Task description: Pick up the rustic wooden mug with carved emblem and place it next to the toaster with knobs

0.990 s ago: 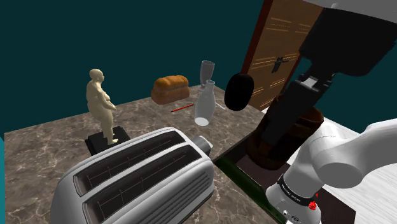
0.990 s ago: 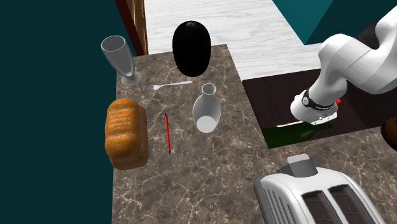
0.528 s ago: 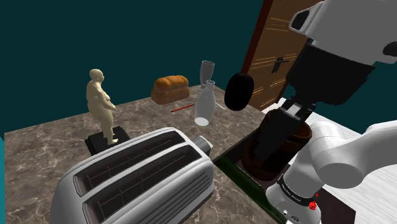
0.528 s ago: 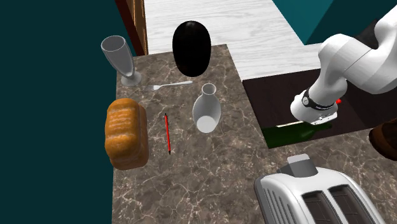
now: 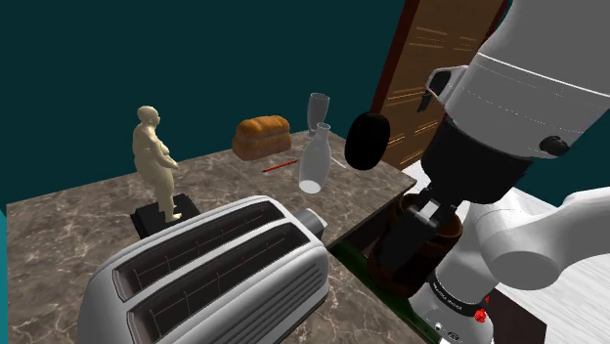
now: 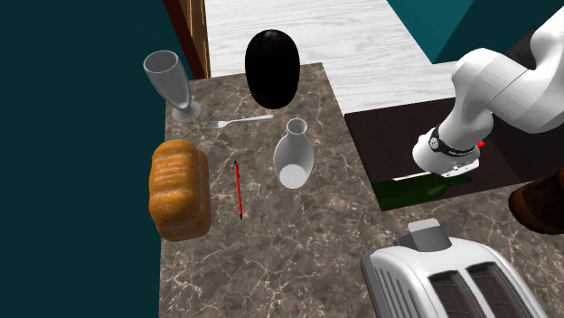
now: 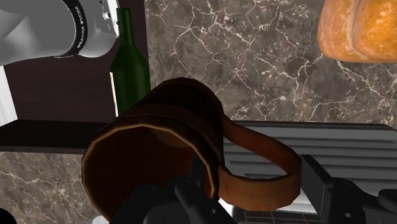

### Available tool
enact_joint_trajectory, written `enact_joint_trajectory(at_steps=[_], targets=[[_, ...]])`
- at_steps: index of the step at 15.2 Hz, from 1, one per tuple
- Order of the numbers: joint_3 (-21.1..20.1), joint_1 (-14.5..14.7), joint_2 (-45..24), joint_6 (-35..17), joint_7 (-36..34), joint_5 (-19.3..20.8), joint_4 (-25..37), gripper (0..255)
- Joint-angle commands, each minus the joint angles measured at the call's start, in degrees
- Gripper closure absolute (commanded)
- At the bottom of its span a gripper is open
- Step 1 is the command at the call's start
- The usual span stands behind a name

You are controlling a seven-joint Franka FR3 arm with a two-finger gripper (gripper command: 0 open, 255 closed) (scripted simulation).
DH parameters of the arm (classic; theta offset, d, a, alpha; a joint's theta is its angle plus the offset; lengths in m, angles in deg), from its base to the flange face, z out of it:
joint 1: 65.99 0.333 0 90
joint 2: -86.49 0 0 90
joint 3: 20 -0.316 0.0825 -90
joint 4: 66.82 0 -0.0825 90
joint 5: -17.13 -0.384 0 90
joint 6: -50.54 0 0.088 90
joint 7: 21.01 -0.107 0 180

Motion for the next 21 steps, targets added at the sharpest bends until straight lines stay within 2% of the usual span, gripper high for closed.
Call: enact_joint_trajectory(at_steps=[1, 21], targets=[[-0.33, 0.15, 0.31, -1.40, 0.23, -0.34, -1.66, 255], [-6.40, 2.21, 1.34, -15.39, 0.78, -5.72, -16.43, 255]])
